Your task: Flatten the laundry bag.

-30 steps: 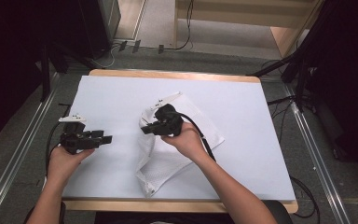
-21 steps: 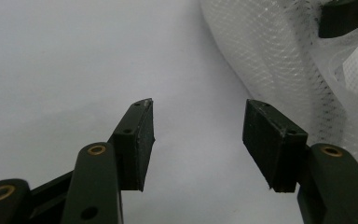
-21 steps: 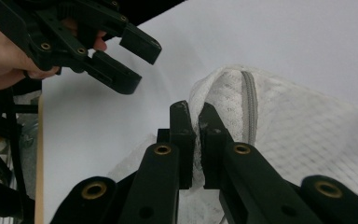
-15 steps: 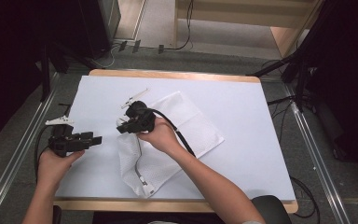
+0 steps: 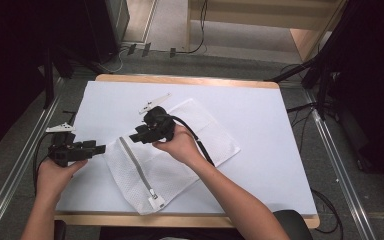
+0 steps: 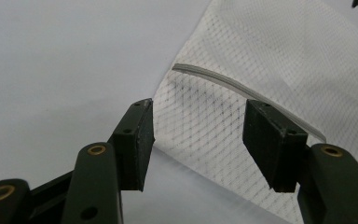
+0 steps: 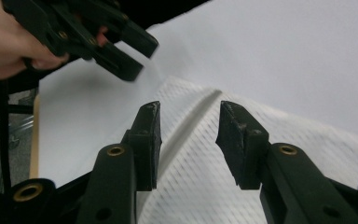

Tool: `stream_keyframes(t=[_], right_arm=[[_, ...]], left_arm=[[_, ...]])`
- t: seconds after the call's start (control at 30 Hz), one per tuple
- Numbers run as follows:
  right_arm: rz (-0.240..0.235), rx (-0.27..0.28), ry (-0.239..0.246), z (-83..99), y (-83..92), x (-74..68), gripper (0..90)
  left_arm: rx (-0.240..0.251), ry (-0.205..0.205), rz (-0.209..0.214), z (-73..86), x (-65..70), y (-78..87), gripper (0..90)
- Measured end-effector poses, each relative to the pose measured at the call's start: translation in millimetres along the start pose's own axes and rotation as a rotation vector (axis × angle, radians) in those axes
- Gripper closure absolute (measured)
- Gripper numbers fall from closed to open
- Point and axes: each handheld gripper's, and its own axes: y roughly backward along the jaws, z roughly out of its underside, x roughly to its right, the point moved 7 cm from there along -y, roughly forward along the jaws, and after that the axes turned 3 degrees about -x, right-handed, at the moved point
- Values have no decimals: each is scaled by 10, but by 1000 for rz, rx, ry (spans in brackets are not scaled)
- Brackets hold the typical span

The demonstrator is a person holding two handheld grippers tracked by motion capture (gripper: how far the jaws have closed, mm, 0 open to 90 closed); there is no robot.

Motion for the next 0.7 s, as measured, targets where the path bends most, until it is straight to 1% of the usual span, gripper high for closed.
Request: stream_keyframes(t=[0.03, 0.07, 0.23, 0.3, 0.4, 0.43, 0.47, 0.7], right_arm=[[4, -4, -14, 80, 21, 45, 612], [4, -4, -14, 80, 21, 45, 612], [33, -11, -13, 278, 116, 125, 614], [41, -16, -24, 366, 172, 148, 614], [55, -9, -39, 501, 266, 195, 617], [67, -6, -43, 585, 327, 225, 617], [67, -6, -43, 585, 327, 225, 617], [92, -1, -72, 818, 540, 291, 605]], left_arm=[[-4, -5, 3, -11, 1, 1, 441], [-6, -8, 7, -25, 8, -7, 441], [-32, -27, 35, -110, 57, -69, 442], [-46, -33, 49, -157, 55, -105, 442], [-58, -35, 55, -224, 49, -156, 441], [-61, -37, 58, -246, 51, -171, 442], [-65, -41, 62, -268, 56, -186, 442], [-87, -67, 86, -417, 123, -274, 441]])
